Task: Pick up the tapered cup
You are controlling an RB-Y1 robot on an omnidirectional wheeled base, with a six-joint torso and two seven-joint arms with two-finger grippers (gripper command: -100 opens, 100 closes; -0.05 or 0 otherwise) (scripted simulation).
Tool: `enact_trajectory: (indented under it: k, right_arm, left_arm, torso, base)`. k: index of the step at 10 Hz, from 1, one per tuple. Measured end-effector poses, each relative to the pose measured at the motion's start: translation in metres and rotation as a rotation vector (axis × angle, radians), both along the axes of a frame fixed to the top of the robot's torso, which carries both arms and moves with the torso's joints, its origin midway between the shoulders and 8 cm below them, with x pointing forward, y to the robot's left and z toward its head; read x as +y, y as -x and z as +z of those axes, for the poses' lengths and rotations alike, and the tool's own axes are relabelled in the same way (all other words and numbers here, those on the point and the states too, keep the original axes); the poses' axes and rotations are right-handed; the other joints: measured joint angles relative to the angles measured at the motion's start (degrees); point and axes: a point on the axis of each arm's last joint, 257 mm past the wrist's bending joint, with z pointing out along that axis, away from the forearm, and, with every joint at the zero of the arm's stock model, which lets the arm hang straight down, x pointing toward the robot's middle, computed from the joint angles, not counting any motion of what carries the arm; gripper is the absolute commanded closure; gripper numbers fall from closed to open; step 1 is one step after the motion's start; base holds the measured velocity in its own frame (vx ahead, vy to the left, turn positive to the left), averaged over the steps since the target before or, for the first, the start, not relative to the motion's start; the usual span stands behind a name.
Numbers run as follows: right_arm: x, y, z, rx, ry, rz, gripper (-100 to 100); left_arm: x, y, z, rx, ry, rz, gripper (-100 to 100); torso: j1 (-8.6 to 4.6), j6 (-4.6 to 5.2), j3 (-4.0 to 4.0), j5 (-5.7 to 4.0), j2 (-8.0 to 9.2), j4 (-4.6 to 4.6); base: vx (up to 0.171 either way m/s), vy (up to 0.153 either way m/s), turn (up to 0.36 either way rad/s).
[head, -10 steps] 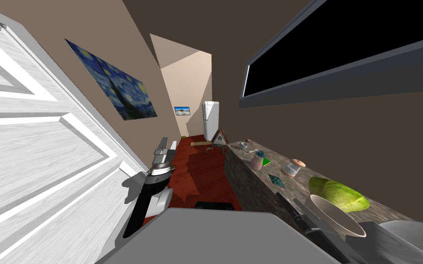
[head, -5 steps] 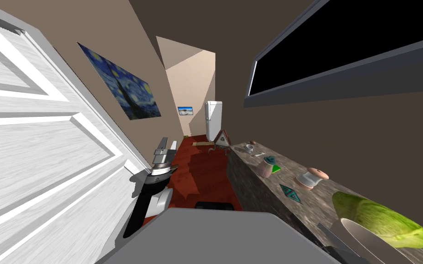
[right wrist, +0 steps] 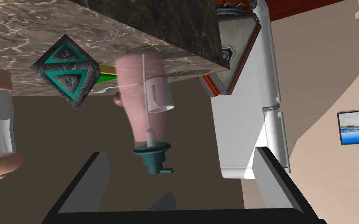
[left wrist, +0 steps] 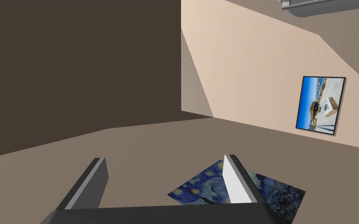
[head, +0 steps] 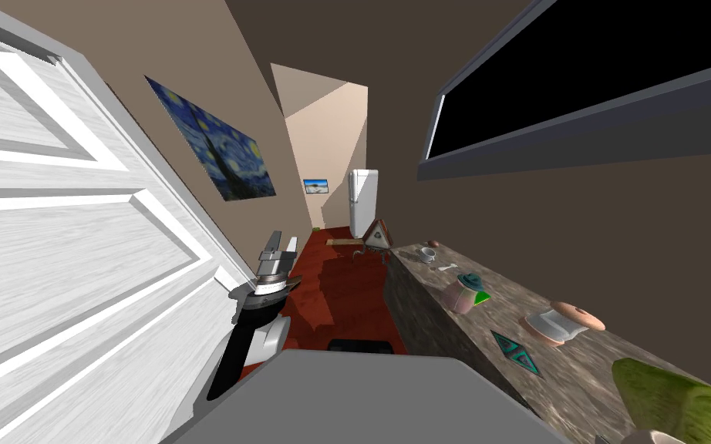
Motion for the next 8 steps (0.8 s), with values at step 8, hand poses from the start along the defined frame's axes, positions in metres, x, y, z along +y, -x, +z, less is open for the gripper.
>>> enact_trajectory:
  k: [8]
  right_arm:
    - [-0.014, 0.086, -0.009, 0.282, 0.147, 0.025, -100]
  left_arm:
    - [0.000, 0.000, 0.000, 0.000, 0.000, 0.000, 0]
  torso:
    - [-0.02, 0.00, 0.05, -0.01, 0.09, 0.03]
  base:
    - [0.052, -0.024, 0.091]
